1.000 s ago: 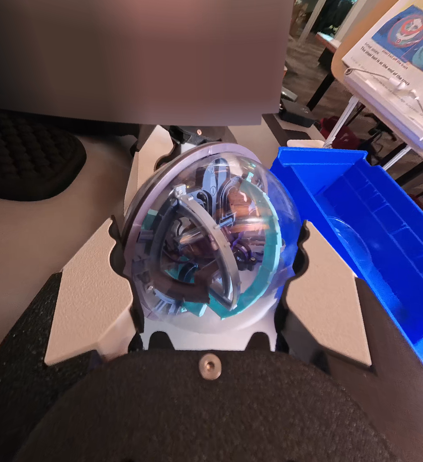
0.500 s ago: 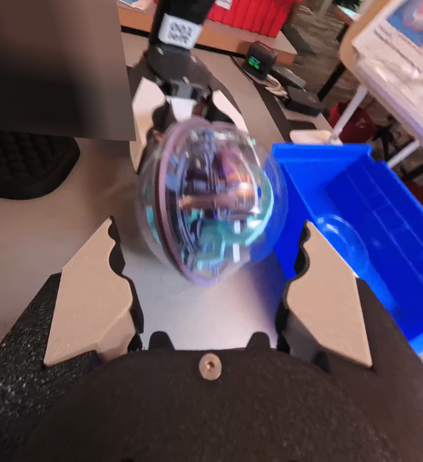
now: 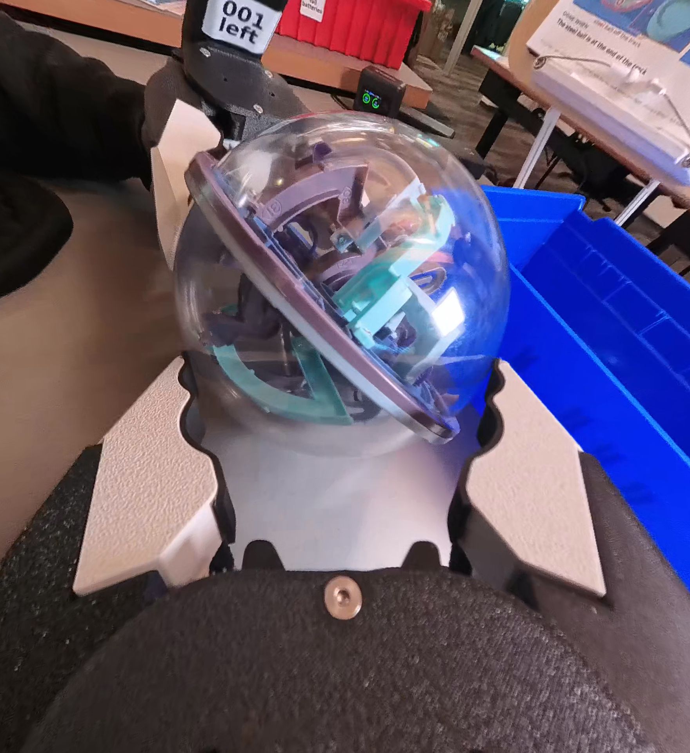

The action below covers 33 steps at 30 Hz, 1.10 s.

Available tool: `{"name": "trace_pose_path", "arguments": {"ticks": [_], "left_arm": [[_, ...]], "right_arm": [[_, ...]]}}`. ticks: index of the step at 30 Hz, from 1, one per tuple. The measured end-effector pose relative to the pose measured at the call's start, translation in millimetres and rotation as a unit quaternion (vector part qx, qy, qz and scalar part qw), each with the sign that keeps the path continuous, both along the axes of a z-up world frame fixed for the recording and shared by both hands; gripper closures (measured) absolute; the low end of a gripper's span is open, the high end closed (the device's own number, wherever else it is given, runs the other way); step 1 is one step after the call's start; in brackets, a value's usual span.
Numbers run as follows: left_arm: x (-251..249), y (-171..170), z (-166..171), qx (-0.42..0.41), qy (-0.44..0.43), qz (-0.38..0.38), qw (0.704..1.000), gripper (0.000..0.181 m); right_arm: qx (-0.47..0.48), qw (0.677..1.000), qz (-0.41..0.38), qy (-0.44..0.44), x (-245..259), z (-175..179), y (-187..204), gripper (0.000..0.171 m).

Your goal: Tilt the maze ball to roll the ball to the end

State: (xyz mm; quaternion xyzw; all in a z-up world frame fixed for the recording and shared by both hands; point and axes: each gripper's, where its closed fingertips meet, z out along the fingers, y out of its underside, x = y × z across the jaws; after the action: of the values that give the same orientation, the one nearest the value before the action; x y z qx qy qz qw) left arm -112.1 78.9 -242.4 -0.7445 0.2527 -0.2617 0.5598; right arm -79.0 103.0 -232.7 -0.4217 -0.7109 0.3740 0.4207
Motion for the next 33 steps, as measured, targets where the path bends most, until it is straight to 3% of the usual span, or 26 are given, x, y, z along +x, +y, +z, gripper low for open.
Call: {"name": "trace_pose_path", "arguments": {"ticks": [5,16,20,25,28,33], "left_arm": [[5,2,4,0.016,0.023,0.01,1.0,0.041],[11,8,26,-0.009,0.013,0.046,0.999,0.04],[12,15,34,-0.028,0.01,0.055,0.998,0.043],[19,35,46,-0.039,0.005,0.043,0.998,0.049],[29,47,55,-0.04,0.015,0.031,0.999,0.056],[37,48,60,-0.01,0.034,-0.005,0.999,0.047]], "right_arm": [[0.019,1.0,-0.005,0.007,4,-4,2,0.034],[-0.08,0.996,-0.015,-0.045,9,-25,5,0.034],[-0.014,0.997,-0.036,-0.06,9,-29,13,0.031],[0.141,0.988,-0.054,0.016,10,12,16,0.024],[0.136,0.989,-0.059,0.027,9,14,15,0.026],[0.083,0.994,-0.064,0.025,17,6,31,0.027]]}}
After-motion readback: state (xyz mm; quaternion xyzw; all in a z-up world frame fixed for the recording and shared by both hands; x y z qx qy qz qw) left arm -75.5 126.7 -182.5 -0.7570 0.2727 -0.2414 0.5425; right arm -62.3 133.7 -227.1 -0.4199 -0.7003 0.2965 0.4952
